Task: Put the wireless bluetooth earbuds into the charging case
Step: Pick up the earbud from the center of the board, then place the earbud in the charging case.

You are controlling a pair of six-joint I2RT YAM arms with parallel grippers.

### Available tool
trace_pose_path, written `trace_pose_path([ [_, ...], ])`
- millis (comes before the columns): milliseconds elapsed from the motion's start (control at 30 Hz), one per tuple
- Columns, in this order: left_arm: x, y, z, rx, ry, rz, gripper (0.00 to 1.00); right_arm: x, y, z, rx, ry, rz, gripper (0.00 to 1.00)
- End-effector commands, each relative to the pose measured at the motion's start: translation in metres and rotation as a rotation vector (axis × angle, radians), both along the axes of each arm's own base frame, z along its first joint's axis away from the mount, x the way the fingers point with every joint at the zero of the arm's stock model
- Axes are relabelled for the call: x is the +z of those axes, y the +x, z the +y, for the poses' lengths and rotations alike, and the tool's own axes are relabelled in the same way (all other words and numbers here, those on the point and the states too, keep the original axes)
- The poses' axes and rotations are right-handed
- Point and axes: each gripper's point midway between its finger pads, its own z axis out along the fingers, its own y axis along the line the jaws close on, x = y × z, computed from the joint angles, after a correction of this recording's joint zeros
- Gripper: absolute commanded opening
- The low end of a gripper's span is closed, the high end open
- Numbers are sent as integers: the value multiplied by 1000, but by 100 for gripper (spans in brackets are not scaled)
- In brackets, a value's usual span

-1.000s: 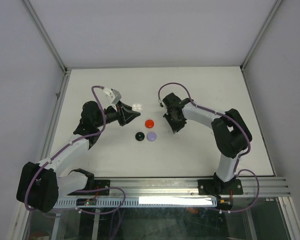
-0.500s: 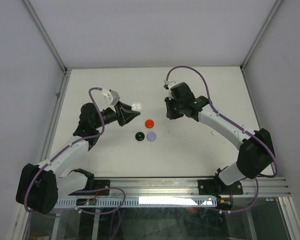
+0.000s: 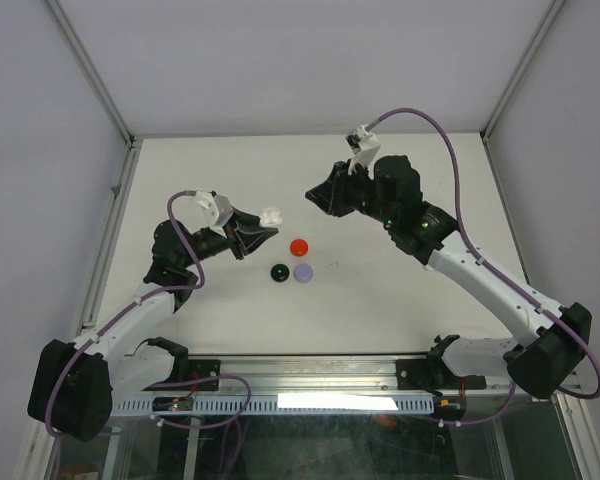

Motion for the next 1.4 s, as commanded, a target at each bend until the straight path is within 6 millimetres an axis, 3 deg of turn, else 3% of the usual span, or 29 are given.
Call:
trace_pose_path([
  [0, 24, -9, 3, -14, -8, -189, 0, 48, -20, 25, 108, 201, -72, 7],
  [267, 31, -19, 7, -12, -18, -302, 2, 67, -52, 52, 243, 351, -96, 6],
  [533, 35, -27, 8, -24, -32, -347, 3, 66, -72, 73, 342, 410, -71, 6],
  [1367, 42, -32, 11, -19, -56, -375, 3, 40, -77, 91, 361, 394, -3, 5],
])
